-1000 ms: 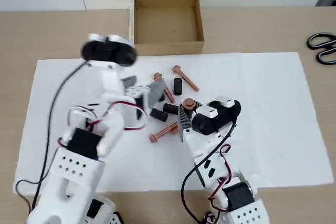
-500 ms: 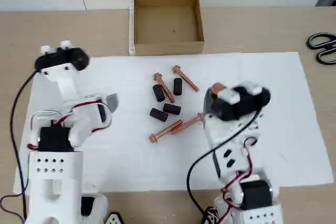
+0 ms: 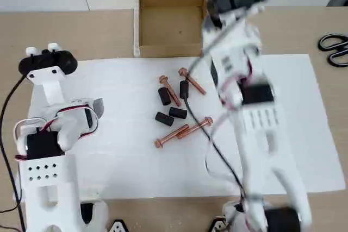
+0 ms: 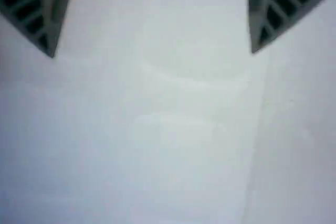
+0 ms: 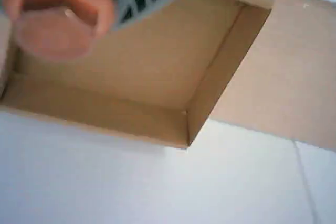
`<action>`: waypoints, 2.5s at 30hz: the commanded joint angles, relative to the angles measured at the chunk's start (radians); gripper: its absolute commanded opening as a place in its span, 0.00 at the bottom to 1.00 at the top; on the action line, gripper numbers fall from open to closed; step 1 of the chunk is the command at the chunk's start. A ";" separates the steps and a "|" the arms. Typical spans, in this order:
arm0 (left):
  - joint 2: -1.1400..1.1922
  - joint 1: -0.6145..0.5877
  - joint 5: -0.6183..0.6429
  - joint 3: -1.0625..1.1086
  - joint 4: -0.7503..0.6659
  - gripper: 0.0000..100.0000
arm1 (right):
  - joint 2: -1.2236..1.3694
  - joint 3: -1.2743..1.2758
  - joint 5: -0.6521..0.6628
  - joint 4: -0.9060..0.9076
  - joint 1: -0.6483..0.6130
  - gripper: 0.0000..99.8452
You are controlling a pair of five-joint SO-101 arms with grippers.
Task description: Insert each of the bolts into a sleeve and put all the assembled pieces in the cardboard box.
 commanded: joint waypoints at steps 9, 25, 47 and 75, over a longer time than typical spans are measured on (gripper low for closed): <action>-0.028 -0.012 -0.055 -0.007 0.020 0.23 | 0.688 -0.628 0.008 -0.222 0.007 0.00; -0.028 -0.011 -0.057 0.007 0.020 0.23 | 1.152 -0.959 0.011 -0.334 0.008 0.01; -0.025 -0.011 -0.057 0.008 0.020 0.23 | 1.234 -0.959 0.008 -0.332 0.013 0.01; -0.026 -0.009 -0.057 0.008 0.015 0.23 | 1.282 -1.138 0.009 -0.148 0.033 0.11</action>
